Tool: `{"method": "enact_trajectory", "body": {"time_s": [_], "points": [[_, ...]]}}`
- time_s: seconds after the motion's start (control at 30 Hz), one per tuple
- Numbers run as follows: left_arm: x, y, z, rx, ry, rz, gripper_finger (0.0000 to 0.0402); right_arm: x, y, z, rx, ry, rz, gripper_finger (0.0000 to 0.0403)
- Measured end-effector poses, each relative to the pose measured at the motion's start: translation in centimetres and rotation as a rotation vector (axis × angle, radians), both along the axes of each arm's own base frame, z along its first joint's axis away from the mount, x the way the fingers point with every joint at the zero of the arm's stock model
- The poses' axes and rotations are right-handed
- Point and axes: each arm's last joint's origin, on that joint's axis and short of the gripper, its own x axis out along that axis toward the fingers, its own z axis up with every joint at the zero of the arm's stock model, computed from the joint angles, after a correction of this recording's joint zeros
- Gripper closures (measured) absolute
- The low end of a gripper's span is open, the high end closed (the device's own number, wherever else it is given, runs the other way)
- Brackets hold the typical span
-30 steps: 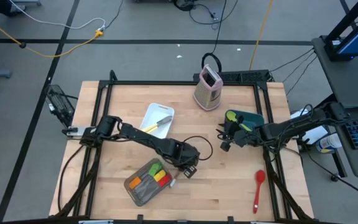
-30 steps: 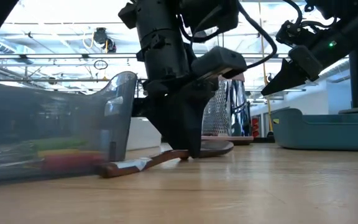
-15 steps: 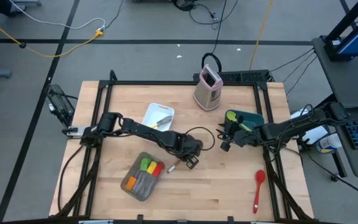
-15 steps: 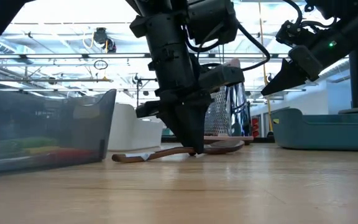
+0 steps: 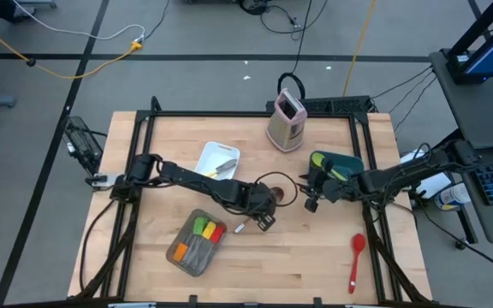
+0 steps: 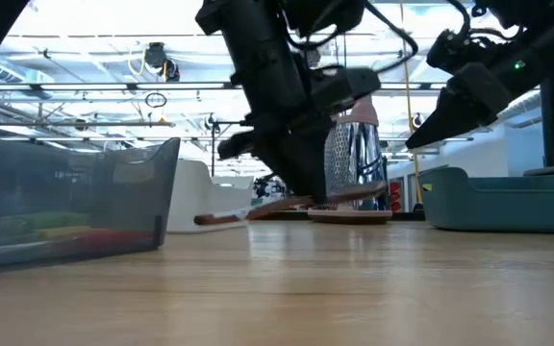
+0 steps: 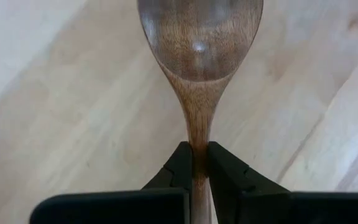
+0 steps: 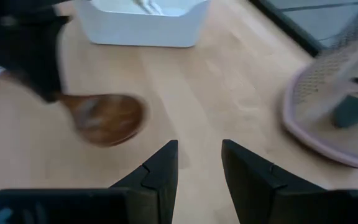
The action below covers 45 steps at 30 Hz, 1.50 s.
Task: Pick & Place Kitchen Items
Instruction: Put the brown spoon into the blue bin
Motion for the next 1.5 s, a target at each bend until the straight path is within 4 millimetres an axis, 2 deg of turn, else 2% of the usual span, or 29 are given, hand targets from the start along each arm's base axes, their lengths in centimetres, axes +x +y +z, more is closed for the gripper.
{"method": "enact_trajectory", "body": {"time_s": [0.2,0.43,0.67,0.8,0.97,1.13,1.27,1.37,1.5], "points": [[-0.1,0.1,1.1,0.032,-0.036,0.006,0.0380,0.0,0.7,0.1,-0.025,0.004,0.067,0.0287],[-0.8,0.2,4.2,0.062,-0.107,0.008,0.0380,-0.4,1.8,0.4,-0.032,-0.008,0.133,0.0287],[-1.5,0.4,6.6,0.097,-0.167,-0.014,0.0380,-1.9,3.4,0.4,0.009,0.024,0.206,0.0287],[-1.7,0.5,7.2,0.108,-0.179,-0.032,0.0380,-2.6,4.2,-0.1,0.037,0.065,0.225,0.0287],[-1.4,0.4,7.5,0.120,-0.210,-0.059,0.0380,-2.8,4.9,-0.2,0.066,0.032,0.255,0.0287],[-0.4,0.4,8.4,0.206,-0.340,-0.087,0.0380,-2.8,5.6,-0.2,0.125,-0.060,0.276,0.0287],[0.7,0.2,9.8,0.278,-0.510,-0.138,0.0380,-2.7,6.2,0.0,0.156,-0.160,0.313,0.0287],[1.3,-0.2,10.7,0.324,-0.619,-0.184,0.0380,-2.6,6.2,0.4,0.130,-0.313,0.282,0.0287],[1.8,-1.1,12.0,0.409,-0.759,-0.219,0.0380,-3.3,5.6,-0.5,0.118,-0.496,0.264,0.0287]]}}
